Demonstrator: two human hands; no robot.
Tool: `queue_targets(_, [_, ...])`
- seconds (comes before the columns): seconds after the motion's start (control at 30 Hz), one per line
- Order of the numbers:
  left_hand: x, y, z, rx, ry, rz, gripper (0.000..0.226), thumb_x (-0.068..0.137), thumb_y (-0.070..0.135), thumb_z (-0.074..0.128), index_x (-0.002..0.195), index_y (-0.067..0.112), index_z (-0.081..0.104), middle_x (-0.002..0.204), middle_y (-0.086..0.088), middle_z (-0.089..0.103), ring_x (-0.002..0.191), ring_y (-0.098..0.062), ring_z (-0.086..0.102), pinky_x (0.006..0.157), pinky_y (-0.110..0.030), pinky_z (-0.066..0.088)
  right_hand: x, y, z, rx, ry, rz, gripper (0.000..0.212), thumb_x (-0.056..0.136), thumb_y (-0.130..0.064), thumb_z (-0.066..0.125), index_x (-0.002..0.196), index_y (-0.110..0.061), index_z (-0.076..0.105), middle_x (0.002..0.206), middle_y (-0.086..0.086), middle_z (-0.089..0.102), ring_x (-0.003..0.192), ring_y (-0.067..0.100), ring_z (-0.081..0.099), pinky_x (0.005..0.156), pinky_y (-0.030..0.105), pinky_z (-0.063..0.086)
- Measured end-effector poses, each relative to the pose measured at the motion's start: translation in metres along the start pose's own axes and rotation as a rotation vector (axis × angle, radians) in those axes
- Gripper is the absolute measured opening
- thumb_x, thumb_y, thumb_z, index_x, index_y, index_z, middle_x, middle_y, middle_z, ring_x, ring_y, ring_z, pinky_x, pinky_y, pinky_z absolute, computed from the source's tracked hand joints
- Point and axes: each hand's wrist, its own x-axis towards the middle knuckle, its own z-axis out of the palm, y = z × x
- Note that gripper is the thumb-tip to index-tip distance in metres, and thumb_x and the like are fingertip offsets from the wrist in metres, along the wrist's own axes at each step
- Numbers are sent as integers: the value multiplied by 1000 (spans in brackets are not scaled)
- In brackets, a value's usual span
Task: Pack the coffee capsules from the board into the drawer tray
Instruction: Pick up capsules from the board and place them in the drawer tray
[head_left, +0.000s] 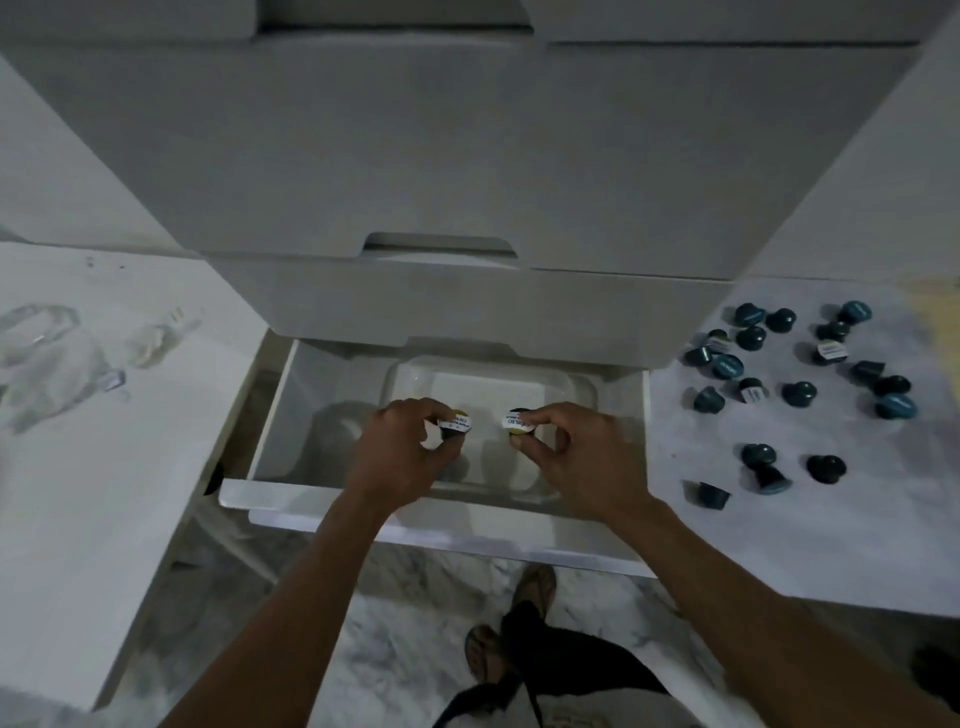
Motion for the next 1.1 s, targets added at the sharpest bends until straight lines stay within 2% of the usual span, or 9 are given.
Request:
queue_targets(0.07, [11,-8,6,10,-108,5,17,78,37,76,93,29,71,83,19,65,69,-6,59,60,-22,48,12,10,9,-28,-161,19,19,82,-32,76,100,-26,75,91,-21,66,67,-14,54,63,5,39])
queue_targets(0.13, [25,-14,12,48,-220,17,15,79,35,75,93,31,71,75,22,62,67,0,58,56,-16,41,21,19,17,-101,-293,33,20,84,-35,73,103,-30,73,99,-14,72,75,-5,59,70,22,51])
queue_targets(0.2, [37,-21,21,53,-311,39,15,78,33,76,92,34,71,72,24,61,63,10,54,54,-14,37,28,26,21,-174,-397,52,22,85,-37,70,105,-28,72,104,-7,72,87,10,65,77,33,54])
queue_targets(0.37, [54,-34,36,119,-468,17,19,72,37,77,90,37,71,88,20,70,78,-5,57,71,-27,49,37,32,28,-324,-570,25,24,87,-37,64,107,-27,69,108,-2,71,99,22,64,82,38,52])
queue_targets(0.57, [58,-38,37,114,-518,23,15,73,34,78,84,38,69,72,24,62,59,0,49,59,-23,36,38,31,40,-363,-612,-43,19,87,-39,62,103,-28,66,101,-5,69,93,20,63,67,29,42])
queue_targets(0.73, [58,-35,37,111,-533,29,15,72,32,80,83,32,70,49,32,46,57,2,46,52,-18,29,36,32,40,-375,-625,-36,16,87,-35,62,99,-24,63,98,-2,68,90,24,62,66,31,42])
queue_targets(0.8, [57,-35,39,141,-555,35,17,72,34,80,85,31,70,52,29,47,62,-3,48,56,-23,34,35,34,40,-391,-628,-23,17,88,-37,61,99,-24,62,100,-3,68,89,24,62,65,30,39])
queue_targets(0.9, [56,-38,40,158,-572,12,20,69,37,81,85,34,70,61,25,50,68,-9,53,62,-25,40,34,34,39,-403,-643,8,19,88,-40,60,101,-26,61,101,-3,69,89,24,62,69,33,47])
queue_targets(1.1, [60,-34,40,216,-618,20,24,67,47,79,87,37,69,66,22,51,69,-5,53,62,-25,39,37,36,36,-377,-688,89,26,82,-42,67,105,-29,65,101,-4,71,92,22,63,76,37,52])
